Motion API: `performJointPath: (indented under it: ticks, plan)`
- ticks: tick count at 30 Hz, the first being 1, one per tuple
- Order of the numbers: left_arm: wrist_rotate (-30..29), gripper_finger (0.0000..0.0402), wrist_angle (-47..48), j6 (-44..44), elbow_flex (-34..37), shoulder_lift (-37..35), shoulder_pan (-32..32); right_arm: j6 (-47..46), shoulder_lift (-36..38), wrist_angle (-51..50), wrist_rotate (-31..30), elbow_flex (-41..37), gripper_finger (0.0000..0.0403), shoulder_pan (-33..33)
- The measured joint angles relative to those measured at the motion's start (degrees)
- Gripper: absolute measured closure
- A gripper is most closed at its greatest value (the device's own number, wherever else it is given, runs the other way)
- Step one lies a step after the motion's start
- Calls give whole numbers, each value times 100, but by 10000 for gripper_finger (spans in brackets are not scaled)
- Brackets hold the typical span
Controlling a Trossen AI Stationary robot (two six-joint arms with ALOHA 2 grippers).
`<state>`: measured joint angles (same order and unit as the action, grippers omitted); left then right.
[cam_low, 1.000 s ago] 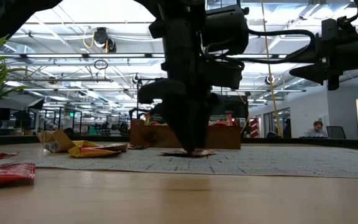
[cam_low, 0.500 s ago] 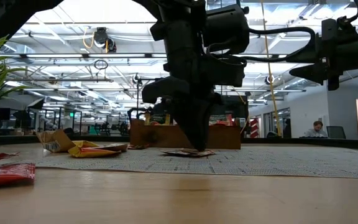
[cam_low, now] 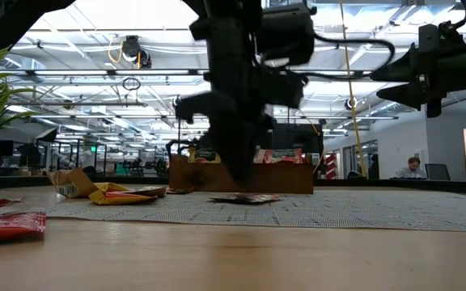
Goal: Pick & Place Tea
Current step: Put the yellow tea bag into the left section of the wooden organizer
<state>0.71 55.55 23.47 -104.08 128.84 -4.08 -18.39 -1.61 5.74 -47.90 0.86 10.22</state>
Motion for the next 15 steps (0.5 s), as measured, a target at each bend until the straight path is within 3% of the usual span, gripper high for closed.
performJointPath:
  ticks: [8,15]
  plan:
    - [77,308,228,-805,-4,-407,-255,0,0,2,-2,0,161,1]
    - [-99,208,-8,-998,-8,-433,-435,0,-2,2,-1,0,161,2]
